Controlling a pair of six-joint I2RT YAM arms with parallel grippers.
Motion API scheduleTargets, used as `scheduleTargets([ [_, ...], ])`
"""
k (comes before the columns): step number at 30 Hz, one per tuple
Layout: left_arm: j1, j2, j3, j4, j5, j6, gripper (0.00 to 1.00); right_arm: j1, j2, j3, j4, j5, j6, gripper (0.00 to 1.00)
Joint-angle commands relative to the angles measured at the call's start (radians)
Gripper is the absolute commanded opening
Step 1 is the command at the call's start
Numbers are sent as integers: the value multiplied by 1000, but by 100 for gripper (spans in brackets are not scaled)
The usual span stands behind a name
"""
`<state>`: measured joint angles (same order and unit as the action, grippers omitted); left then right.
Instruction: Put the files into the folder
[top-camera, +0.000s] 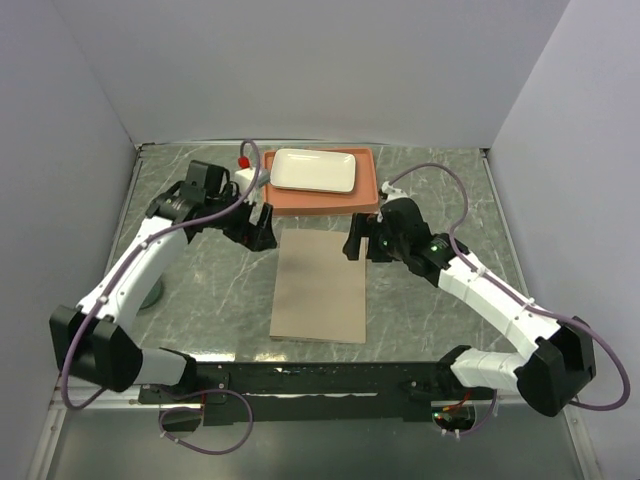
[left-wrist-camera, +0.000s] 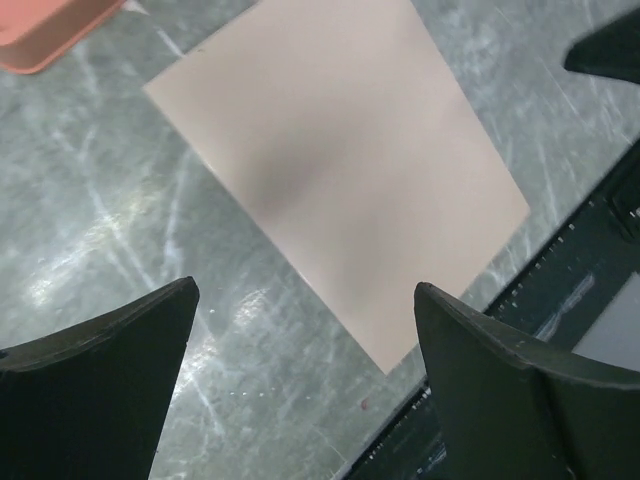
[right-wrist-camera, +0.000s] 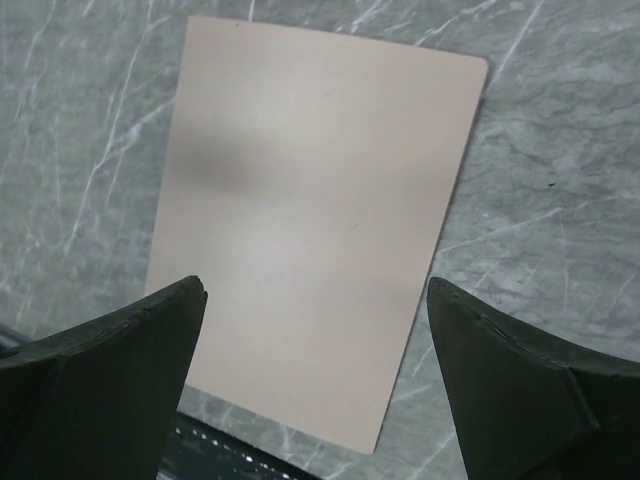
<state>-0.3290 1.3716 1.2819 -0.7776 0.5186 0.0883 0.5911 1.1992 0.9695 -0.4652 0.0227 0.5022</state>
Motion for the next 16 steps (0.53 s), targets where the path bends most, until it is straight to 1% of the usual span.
scheduleTargets([
  [1,18,-153,-85,75,-95,-51,96,7,-85,-38,0,-76,-65,100],
  [3,21,-207,-142,133,-124,-65,96,7,-139,-66,11,-95,-76,100],
  [4,22,-251,-157,147,-149,-67,96,9,-150,-74,13,-101,-79,99],
  [7,25,-305,-197,170,-193,-73,96,12,-191,-94,8,-109,-94,100],
  [10,25,-315,-210,159,-206,-73,96,10,-219,-120,13,-106,-96,99],
  [14,30,-290,-211,149,-233,-70,96,12,-257,-149,33,-107,-108,99],
  [16,50,-275,-214,158,-224,-74,96,12,-277,-153,37,-98,-113,99],
])
